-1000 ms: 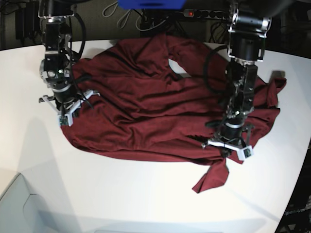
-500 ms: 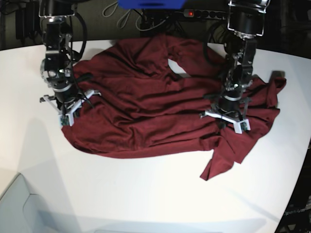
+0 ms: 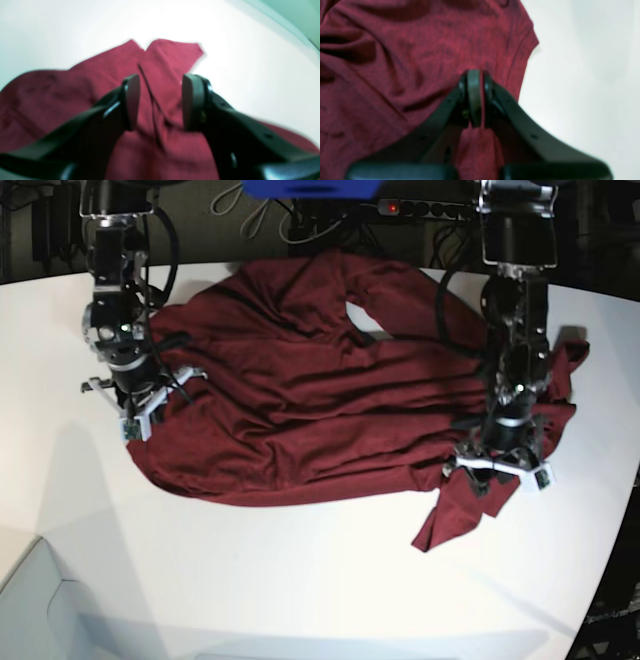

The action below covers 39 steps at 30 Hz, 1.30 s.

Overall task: Layout the t-shirt on the table in an organized manner, then fold the t-shirt properly
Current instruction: 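Move the left gripper back along the shirt side, still holding fabric, then pull the shirt hem outward with the left gripper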

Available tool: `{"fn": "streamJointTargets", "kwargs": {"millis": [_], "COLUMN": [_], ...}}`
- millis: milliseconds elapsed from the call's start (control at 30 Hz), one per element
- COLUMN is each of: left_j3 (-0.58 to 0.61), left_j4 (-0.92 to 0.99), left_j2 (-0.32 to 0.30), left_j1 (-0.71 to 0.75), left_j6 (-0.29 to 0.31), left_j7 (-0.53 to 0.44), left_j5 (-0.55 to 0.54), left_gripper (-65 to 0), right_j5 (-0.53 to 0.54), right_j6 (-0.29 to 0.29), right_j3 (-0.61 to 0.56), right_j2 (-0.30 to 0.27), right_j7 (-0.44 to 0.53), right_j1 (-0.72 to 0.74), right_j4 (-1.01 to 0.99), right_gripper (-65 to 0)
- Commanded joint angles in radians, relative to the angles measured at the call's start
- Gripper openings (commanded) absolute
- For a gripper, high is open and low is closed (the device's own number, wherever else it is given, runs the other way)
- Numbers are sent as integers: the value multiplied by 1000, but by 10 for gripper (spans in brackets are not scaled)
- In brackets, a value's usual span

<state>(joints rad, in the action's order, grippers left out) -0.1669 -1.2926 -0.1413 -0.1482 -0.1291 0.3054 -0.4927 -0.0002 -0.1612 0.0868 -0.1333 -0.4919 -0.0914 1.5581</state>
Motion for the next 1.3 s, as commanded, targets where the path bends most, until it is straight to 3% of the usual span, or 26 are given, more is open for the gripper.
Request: {"fn": "streamJointTargets", "kwargs": {"millis": [0,367,600,833,933,1167,1267], "left_j3": [-20,-29,-26,60,63,56,56], "left_j4": [37,426,512,546,543,537,537], "left_j2": [-4,4,25,24,24,21,19], "left_j1": [-46,-305,-322,-322,-319,-317,-316], "left_j6": [-4,-2,-2,-2,-2,-2,-2], "left_j7": [-19,-38,-105,-162,-163,-160,-160], "left_j5": [2,2,10,2,2,2,2], "left_gripper": [-381,-380,-399,-407,-455,-648,-648], "right_j5": [2,4,4,4,4,4,4], "right_j6": [5,5,5,5,5,5,5], "right_j3": [1,1,1,1,0,0,0], "right_j2": [-7,-7,-7,-7,-7,-7,-7], "right_j7": [28,28,28,28,28,28,28], "right_j1": [15,15,15,28,29,31,31], "right_j4": [17,15,15,11,0,0,0], "right_gripper": [-643,-643,-643,-643,-643,-643,-643]}}
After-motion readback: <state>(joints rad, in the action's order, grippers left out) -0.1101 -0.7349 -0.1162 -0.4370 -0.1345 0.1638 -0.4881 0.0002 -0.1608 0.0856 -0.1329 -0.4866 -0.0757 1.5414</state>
